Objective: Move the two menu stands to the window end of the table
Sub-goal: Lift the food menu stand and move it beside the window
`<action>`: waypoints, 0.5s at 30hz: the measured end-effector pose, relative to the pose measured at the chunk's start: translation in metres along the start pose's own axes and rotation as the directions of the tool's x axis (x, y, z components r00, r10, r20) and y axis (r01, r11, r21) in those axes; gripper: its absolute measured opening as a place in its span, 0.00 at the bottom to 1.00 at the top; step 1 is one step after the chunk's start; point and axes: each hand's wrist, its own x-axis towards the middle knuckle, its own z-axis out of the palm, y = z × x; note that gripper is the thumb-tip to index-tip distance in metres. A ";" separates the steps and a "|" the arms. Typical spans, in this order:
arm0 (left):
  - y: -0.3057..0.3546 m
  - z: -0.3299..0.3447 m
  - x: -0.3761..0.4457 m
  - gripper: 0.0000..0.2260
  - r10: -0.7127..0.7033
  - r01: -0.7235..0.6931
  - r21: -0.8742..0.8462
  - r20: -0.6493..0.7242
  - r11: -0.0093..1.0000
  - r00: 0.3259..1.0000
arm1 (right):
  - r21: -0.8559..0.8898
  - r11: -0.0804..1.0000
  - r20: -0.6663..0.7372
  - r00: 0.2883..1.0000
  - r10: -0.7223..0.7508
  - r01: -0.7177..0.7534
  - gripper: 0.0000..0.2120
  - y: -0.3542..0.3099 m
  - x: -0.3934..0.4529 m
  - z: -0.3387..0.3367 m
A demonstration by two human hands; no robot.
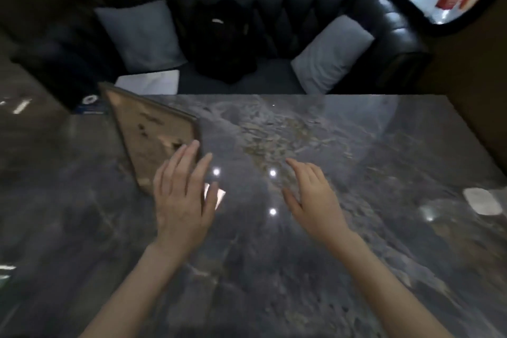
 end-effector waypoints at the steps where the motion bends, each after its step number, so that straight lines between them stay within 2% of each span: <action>1: -0.020 -0.006 -0.004 0.17 -0.053 0.053 0.033 -0.003 0.998 0.999 | 0.011 1.000 0.023 1.000 -0.012 0.012 0.25 -0.010 0.003 0.010; 4: -0.078 -0.011 -0.018 0.21 -0.254 0.243 0.109 0.101 0.964 0.962 | 0.083 0.997 0.116 0.993 0.001 -0.010 0.30 -0.040 0.011 0.036; 7: -0.121 -0.005 -0.030 0.26 -0.446 0.409 0.190 0.230 0.892 0.865 | 0.137 0.990 0.157 0.987 0.021 -0.043 0.35 -0.062 0.020 0.058; 11: -0.157 0.011 -0.033 0.28 -0.558 0.527 0.187 0.341 0.829 0.757 | 0.228 0.961 0.235 0.967 0.098 -0.153 0.38 -0.083 0.032 0.087; 15: -0.180 0.035 -0.028 0.28 -0.615 0.663 0.070 0.456 0.745 0.643 | 0.347 0.897 0.299 0.939 0.171 -0.274 0.38 -0.095 0.044 0.111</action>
